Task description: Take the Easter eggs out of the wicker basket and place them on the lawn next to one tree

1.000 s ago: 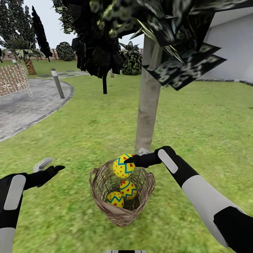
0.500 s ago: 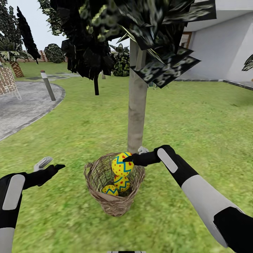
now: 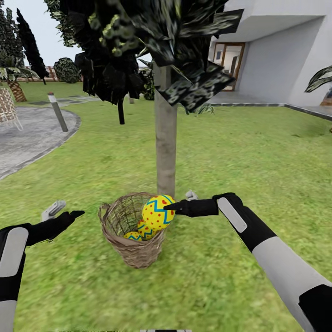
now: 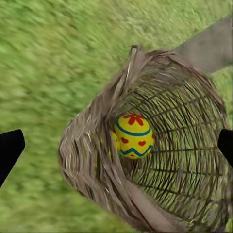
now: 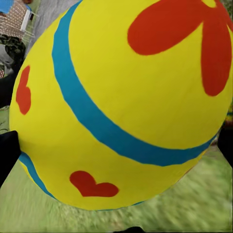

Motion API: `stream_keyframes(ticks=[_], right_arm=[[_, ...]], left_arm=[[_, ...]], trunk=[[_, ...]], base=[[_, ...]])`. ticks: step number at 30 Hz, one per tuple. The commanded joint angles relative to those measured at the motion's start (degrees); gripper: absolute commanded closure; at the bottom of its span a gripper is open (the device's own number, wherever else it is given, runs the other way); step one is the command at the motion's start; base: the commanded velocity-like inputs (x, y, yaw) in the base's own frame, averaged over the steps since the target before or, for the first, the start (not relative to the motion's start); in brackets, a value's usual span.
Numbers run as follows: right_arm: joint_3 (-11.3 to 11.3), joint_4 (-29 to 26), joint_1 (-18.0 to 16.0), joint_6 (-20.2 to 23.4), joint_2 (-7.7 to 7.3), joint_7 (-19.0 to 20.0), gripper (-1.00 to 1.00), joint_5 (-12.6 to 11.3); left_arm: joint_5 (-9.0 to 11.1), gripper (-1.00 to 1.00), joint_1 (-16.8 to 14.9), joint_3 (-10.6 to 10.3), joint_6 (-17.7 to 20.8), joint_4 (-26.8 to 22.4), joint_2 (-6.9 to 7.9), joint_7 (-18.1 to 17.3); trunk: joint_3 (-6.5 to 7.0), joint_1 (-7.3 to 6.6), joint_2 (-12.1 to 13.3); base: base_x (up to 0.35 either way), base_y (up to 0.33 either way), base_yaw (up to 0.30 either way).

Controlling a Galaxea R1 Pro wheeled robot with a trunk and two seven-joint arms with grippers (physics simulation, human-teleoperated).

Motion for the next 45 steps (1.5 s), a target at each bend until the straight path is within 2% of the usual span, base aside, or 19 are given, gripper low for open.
stream_keyframes(ticks=[1,2,3,4,5,8,9,10,11,18,25,27,30,31,34,38,41,43,45], right_arm=[[0.09,0.03,-0.05,-0.04,-0.04,0.42,1.0,0.37],[0.09,0.04,-0.05,-0.05,-0.04,0.42,1.0,0.37],[0.09,0.04,-0.05,-0.05,-0.04,0.42,1.0,0.37],[0.09,0.05,-0.05,-0.07,-0.04,0.42,1.0,0.47],[0.06,0.1,-0.05,-0.12,-0.04,0.37,1.0,0.63],[0.0,0.14,-0.05,-0.14,-0.04,0.26,1.0,0.77],[-0.05,0.14,-0.05,-0.14,-0.06,0.22,1.0,0.8],[-0.07,0.14,-0.05,-0.18,-0.09,0.18,1.0,0.81],[-0.08,0.14,-0.05,-0.41,-0.12,0.12,1.0,0.84],[-0.09,0.13,-0.05,-0.58,-0.1,-0.81,1.0,0.9],[-0.09,0.08,-0.05,-0.58,-0.04,-5.12,1.0,0.98],[-0.14,0.04,-0.05,-0.63,-0.04,-8.88,1.0,1.21],[-0.17,-0.17,-0.05,-0.88,0.02,-17.6,1.0,2.34],[-0.17,-0.2,-0.05,-1.27,0.04,-22.75,1.0,2.49],[0.16,-0.16,-0.05,-1.44,0.28,-33.25,1.0,2.63],[0.67,0.1,-0.05,-1.38,0.62,-42.42,1.0,3.29],[0.7,0.35,-0.01,-1.45,0.7,-45.76,1.0,6.8],[0.74,0.86,0.07,-1.54,0.81,-45.94,1.0,7.62],[0.75,3.64,0.11,-2.74,1.22,-45.98,1.0,7.86]], left_arm=[[1.05,-1.0,0.2,1.79,0.2,-1.82,-0.17,0.18],[3.65,-1.0,0.84,5.3,0.15,-2.51,-0.28,-2.51],[7.57,-1.0,2.31,9.2,0.07,-2.72,-0.21,-8.05],[10.52,-1.0,5.24,13.87,0.01,-2.83,0.0,-16.93],[11.51,-1.0,6.83,17.3,-0.03,-2.78,0.06,-26.21],[11.76,-1.0,8.44,19.09,-0.06,-2.68,0.03,-43.15],[11.78,-1.0,9.85,19.34,-0.11,-2.69,0.08,-52.19],[11.73,-1.0,10.22,19.18,-0.14,-2.65,0.03,-56.14],[11.7,-1.0,10.35,19.01,-0.15,-2.63,-0.07,-57.66],[11.71,-1.0,10.4,18.83,-0.15,-2.59,-0.23,-58.41],[11.69,-1.0,10.42,18.83,-0.17,-2.52,-0.37,-58.41],[11.69,-1.0,10.42,18.83,-0.16,-2.5,-0.4,-58.41],[11.69,-1.0,10.42,18.51,-0.23,-2.46,-0.36,-58.37],[11.52,-1.0,10.42,18.05,-0.24,-2.45,-0.33,-58.34],[11.13,-1.0,10.43,17.65,-0.24,-2.39,-0.32,-58.25],[10.34,-1.0,10.43,17.6,-0.26,-1.46,-0.32,-58.0],[9.46,-1.0,10.42,17.59,-0.24,-1.24,-0.4,-57.97],[9.42,-1.0,10.42,17.59,-0.26,-1.22,-0.41,-57.97],[9.41,-1.0,10.42,17.59,-0.24,-1.22,-0.41,-57.97]], trunk=[[-0.01,-0.03,-0.02],[0.04,-0.03,-0.02],[0.08,-0.03,-0.02],[0.12,-0.03,-0.02],[0.17,-0.03,-0.02],[0.3,-0.03,-0.02],[0.34,-0.03,-0.02],[0.37,-0.03,-0.02],[0.38,-0.03,-0.02],[0.38,-0.03,-0.02],[0.38,-0.03,-0.02],[0.38,-0.03,-0.02],[0.38,-0.03,-0.02],[0.38,-0.03,-0.02],[0.38,-0.03,-0.02],[0.36,-0.03,-0.02],[0.25,-0.03,-0.02],[0.15,-0.03,-0.02],[0.05,-0.03,-0.02]], base=[[-0.206,-0.223,-0.253],[-0.178,-0.181,-0.259],[-0.085,-0.1,-0.26],[-0.028,-0.033,-0.247],[-0.009,-0.011,-0.218],[-0.003,-0.006,-0.203],[0.0,-0.229,-0.184],[0.0,-0.292,-0.096],[0.0,-0.322,-0.031],[0.0,-0.336,0.209],[0.0,-0.338,0.291],[0.0,-0.339,0.293],[0.0,-0.339,0.293],[0.0,-0.338,0.293],[0.0,-0.339,0.293],[0.0,-0.315,0.293],[0.0,-0.053,0.281],[0.0,-0.005,0.269],[0.0,-0.001,0.267]])
